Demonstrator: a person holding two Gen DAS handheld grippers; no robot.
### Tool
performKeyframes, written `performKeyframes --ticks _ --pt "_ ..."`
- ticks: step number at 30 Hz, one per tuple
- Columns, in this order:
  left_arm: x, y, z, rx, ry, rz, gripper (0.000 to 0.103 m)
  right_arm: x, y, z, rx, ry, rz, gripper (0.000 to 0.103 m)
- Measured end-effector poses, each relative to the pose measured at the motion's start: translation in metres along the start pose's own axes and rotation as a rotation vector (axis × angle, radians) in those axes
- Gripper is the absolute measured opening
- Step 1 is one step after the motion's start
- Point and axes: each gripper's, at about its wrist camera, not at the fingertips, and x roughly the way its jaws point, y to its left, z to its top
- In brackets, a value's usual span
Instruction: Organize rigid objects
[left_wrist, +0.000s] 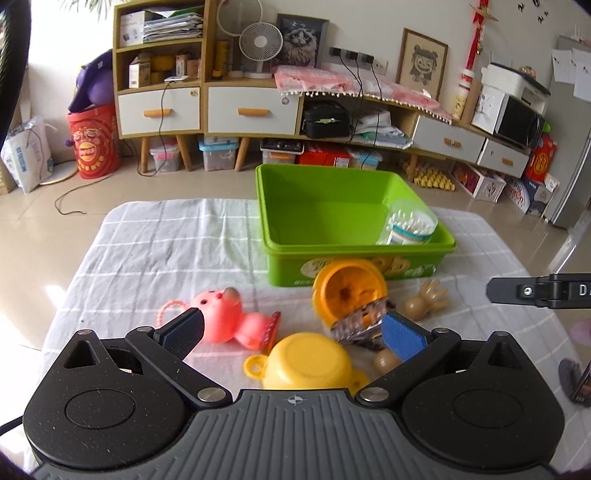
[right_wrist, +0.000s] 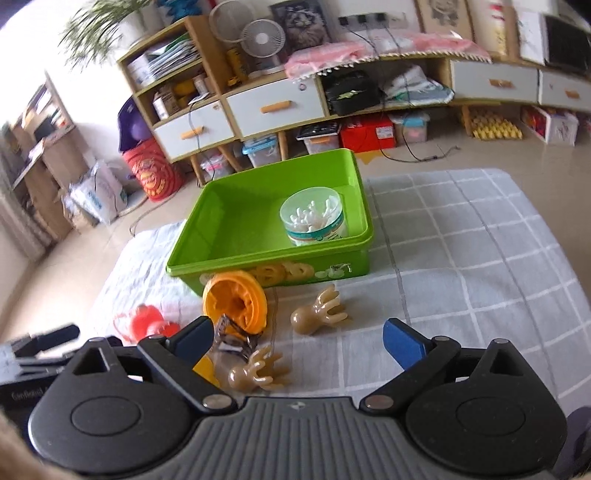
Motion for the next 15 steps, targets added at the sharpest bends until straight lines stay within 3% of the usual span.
performKeyframes --ticks 5,10,15 --pt "0.001 0.018 -0.005 -0.019 0.030 0.016 0.101 0.001 0.000 -0.008 -0.049 0.032 -0.009 0.083" --pt "0.004 0.032 -0.010 -0.031 0.083 0.056 0.101 0.006 -0.003 -0.016 -0.032 0.128 -0.008 0.083" --pt "0.012 0.044 -0.018 -0.020 0.193 0.031 0.101 0.014 0.002 -0.027 -0.017 0.218 0.038 0.083"
